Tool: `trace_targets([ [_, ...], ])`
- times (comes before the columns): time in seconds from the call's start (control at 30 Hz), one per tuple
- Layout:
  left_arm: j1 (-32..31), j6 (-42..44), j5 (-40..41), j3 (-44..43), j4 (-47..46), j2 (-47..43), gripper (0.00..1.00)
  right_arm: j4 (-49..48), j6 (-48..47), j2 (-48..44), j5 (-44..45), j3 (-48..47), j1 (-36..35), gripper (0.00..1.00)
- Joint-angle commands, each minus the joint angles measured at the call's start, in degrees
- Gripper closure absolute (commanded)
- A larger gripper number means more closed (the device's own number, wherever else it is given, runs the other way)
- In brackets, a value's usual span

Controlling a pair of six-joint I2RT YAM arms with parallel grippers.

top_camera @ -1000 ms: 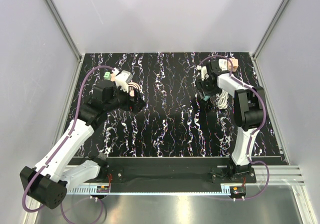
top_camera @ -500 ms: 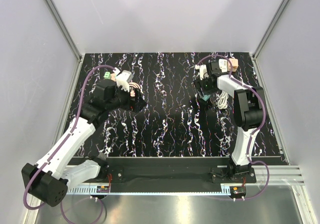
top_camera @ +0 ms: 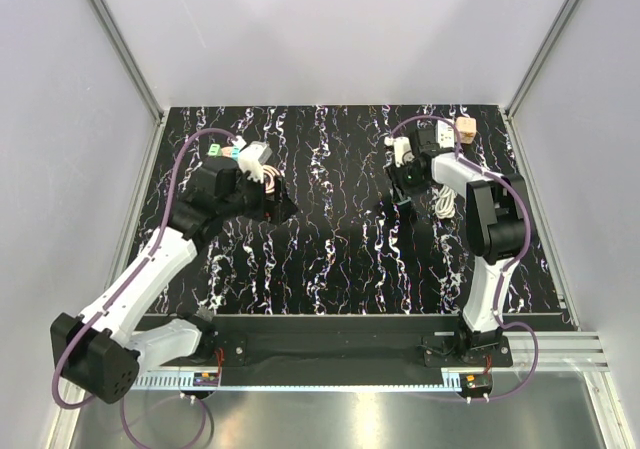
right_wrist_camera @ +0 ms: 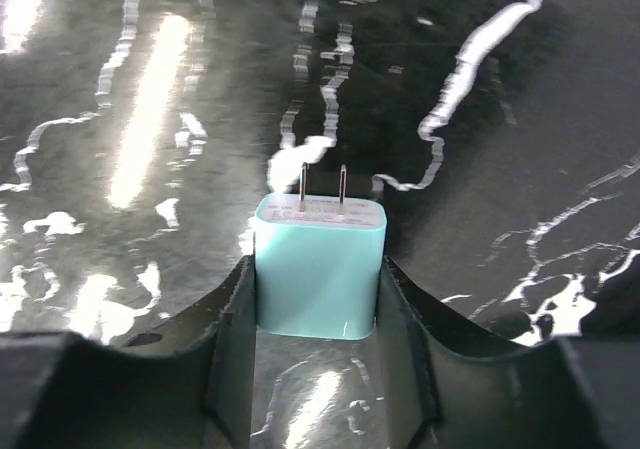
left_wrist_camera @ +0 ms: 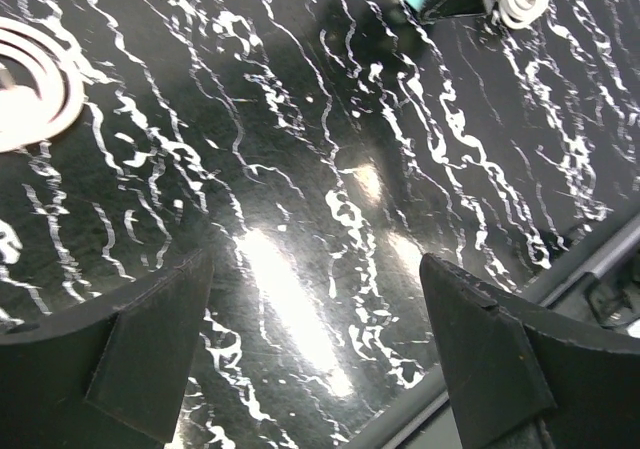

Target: Insert the plug

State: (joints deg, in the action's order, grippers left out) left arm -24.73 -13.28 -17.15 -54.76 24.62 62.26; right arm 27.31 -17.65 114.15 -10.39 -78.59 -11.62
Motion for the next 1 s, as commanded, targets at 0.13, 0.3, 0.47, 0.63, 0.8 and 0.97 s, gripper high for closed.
trace_targets([
  [0.13,2.92,-6.92,-10.52,-6.93,-0.28,6.2,0.22,-6.02,4.02,-19.2,1.0,5.71,-14.99,1.0],
  [0.3,4.25,-8.08,-18.71,-10.62,-0.1,9.71,0.25,-15.44,7.01,-33.71,-5.68,14.16,-20.98,1.0],
  [0.47,4.25,-11.85,-25.54,-12.47,-2.29,13.05,0.27,-15.53,8.86,-38.29,-6.93,14.34,-26.78,1.0],
  [0.63,3.9,-20.27,-32.33,-10.37,-12.39,14.03,0.31,-15.62,9.47,-39.18,-7.8,14.16,-29.42,1.0],
  [0.8,3.37,-21.61,-32.25,-9.31,-14.6,14.38,0.3,-15.71,9.65,-38.56,-7.45,13.9,-31.01,1.0],
  [0.97,1.79,-21.35,-32.51,-8.35,-14.69,15.96,0.31,-16.41,9.74,-37.86,-7.36,13.9,-32.06,1.0],
])
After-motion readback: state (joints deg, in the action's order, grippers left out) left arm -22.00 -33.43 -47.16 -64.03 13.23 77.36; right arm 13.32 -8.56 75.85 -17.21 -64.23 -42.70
